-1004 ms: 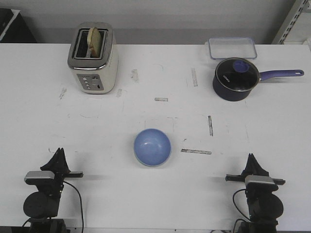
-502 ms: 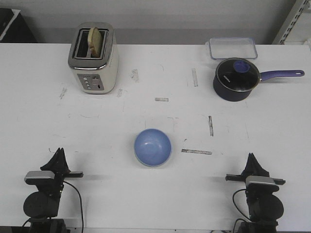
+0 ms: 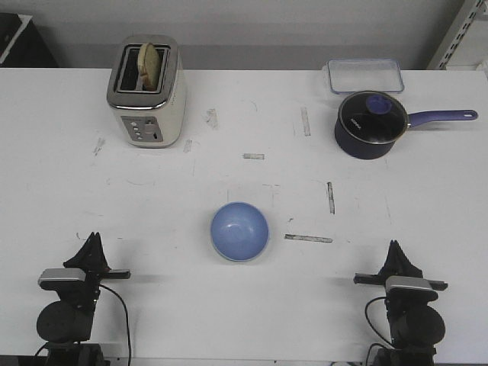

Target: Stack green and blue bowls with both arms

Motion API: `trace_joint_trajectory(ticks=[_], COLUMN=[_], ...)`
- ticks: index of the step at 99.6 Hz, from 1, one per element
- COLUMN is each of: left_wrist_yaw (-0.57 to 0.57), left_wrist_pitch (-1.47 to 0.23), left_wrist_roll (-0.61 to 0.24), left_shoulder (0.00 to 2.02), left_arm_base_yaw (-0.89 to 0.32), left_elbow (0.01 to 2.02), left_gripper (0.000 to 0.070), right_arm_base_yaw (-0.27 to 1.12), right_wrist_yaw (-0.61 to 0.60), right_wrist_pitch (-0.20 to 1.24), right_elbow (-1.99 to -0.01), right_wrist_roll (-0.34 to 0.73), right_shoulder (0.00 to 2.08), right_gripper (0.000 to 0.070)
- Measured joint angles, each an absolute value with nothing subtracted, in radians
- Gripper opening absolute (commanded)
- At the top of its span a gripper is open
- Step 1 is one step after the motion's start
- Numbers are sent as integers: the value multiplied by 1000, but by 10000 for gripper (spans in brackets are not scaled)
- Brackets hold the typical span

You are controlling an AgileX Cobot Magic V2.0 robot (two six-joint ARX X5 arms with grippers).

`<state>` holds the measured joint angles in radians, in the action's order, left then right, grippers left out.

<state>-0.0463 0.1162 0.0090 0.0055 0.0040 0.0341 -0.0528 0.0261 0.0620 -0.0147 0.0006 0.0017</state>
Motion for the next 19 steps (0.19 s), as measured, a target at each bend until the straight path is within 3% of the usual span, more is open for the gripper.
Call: trace_joint_trajectory(ticks=[19], left_wrist_yaw=[-46], left_wrist_pitch=[116], left_wrist_roll=[9], left_shoulder=[6], left_arm_base_yaw=[4], left_elbow=[34], left_gripper=[2], right_arm_base_yaw=[-53], right_wrist_yaw=[26], right_wrist_pitch=[62], right_elbow=[-15], right_wrist_roll=[1], right_shoulder=[2], right_gripper=[1])
